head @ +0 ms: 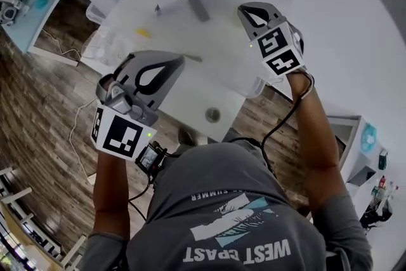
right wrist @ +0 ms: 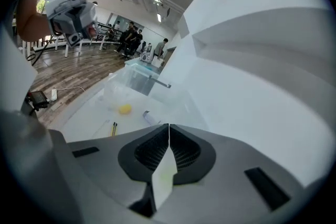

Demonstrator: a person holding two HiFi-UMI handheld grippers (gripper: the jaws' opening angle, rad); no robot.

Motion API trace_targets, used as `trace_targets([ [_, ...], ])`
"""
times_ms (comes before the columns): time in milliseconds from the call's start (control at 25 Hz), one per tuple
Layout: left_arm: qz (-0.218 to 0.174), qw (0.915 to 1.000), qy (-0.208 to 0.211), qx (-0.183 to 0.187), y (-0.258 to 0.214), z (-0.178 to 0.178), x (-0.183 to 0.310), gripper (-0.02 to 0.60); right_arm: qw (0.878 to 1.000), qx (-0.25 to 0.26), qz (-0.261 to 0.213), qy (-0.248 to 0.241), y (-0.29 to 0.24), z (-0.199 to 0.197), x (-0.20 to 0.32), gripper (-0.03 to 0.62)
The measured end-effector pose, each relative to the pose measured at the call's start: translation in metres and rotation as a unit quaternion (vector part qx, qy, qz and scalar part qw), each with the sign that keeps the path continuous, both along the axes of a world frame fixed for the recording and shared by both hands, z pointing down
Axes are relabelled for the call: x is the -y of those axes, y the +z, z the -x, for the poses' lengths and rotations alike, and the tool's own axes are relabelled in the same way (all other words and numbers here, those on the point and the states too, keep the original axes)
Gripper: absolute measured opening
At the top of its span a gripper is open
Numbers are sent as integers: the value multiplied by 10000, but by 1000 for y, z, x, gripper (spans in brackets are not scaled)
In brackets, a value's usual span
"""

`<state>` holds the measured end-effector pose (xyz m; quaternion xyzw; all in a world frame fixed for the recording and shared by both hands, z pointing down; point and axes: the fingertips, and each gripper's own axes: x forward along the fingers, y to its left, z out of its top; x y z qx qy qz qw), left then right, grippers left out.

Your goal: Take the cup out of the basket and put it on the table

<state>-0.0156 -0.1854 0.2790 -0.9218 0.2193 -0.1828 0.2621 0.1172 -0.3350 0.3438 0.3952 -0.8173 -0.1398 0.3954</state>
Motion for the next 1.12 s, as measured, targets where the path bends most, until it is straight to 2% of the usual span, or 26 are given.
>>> trace_targets([
  [280, 265, 9988, -411, -42, 14, 4, 16, 8, 9913, -413, 1210, 311, 82, -35, 78, 56],
  [480, 410, 9969, -671, -105, 21, 14, 24, 8, 9724, -788, 2120, 582, 143, -54, 111, 122],
  [600, 481, 9955, -804, -125, 26, 19, 27, 8, 9600, -987, 2524, 699, 177, -65, 126, 123],
  [720, 580, 9941, -914, 0, 35, 23, 31, 8, 9488, -1091, 2862, 771, 206, -71, 136, 122],
  [960, 676, 9916, -1101, -91, 42, 29, 31, 8, 9254, -1357, 3428, 878, 250, -79, 137, 122],
  [1120, 823, 9891, -1219, 7, 50, 34, 31, 8, 9124, -1532, 3685, 915, 274, -84, 134, 121],
])
